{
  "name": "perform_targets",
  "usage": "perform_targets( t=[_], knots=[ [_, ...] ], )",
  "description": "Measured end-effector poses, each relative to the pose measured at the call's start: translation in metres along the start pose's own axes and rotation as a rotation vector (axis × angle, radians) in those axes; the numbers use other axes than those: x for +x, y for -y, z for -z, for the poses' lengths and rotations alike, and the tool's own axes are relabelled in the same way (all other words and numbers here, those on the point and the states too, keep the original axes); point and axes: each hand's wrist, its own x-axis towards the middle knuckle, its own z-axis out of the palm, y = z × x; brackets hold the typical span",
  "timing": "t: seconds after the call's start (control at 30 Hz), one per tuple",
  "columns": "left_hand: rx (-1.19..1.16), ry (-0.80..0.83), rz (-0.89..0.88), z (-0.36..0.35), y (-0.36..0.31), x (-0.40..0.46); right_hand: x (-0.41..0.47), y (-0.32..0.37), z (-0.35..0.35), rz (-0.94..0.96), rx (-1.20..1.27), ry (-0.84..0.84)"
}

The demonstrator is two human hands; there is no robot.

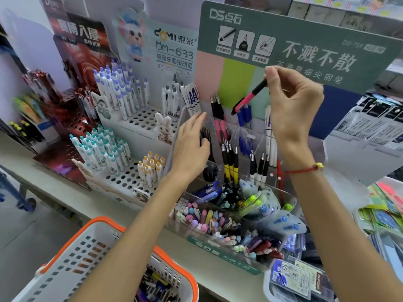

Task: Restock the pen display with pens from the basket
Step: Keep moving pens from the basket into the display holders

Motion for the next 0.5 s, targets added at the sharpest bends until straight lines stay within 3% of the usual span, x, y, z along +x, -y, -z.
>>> perform_targets(
  t=[0.07,0.17,0.33,0.5],
  knots=[
    [0.251,0.051,-0.056,-0.003,0.004,0.011,0.001,-0.003,-0.009,0.098,-0.064,-0.007],
    [0.418,0.067,-0.093,-0.007,0.006,0.017,0.002,-0.006,-0.020,0.195,-0.119,0.004],
    [0.571,0.029,-0.144,-0.009,0.014,0.015,0.005,-0.017,-0.035,0.189,-0.401,0.241],
    [0.597,0.058,-0.168,-0.009,0.019,0.017,-0.005,-0.041,-0.044,0.287,-0.539,0.336]
  ],
)
